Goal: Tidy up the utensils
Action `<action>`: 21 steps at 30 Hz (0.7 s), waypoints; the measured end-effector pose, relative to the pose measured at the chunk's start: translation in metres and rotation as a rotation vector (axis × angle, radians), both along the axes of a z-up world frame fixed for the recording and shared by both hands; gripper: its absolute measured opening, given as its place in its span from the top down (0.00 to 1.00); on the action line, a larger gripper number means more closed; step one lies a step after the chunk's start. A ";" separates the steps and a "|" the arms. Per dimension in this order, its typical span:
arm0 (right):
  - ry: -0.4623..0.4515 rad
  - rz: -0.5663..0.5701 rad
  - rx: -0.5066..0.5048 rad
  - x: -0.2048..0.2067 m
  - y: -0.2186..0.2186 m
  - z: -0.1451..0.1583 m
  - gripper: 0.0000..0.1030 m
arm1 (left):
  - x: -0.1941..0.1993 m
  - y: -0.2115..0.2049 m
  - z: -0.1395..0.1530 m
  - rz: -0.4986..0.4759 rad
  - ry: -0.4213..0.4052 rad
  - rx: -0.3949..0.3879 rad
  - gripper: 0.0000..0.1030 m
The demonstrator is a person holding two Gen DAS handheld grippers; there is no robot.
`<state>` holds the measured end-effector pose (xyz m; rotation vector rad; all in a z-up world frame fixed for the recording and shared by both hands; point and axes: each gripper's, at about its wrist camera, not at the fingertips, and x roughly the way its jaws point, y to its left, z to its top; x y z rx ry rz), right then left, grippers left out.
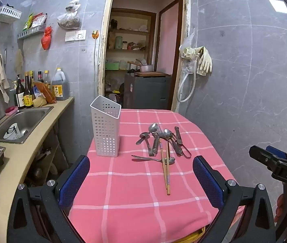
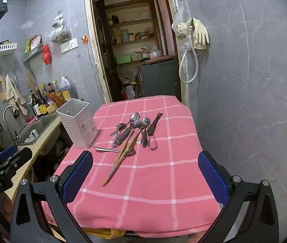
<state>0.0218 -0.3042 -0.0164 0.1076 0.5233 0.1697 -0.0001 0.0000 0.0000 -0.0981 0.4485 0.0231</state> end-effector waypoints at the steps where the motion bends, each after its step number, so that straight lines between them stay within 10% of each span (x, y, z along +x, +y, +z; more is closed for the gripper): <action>1: 0.000 0.000 0.000 0.000 0.000 0.000 0.01 | 0.000 0.000 0.000 -0.001 0.000 -0.001 0.01; 21: 0.004 0.000 -0.006 0.002 0.003 -0.001 0.01 | 0.001 0.009 -0.007 0.000 0.004 -0.015 0.01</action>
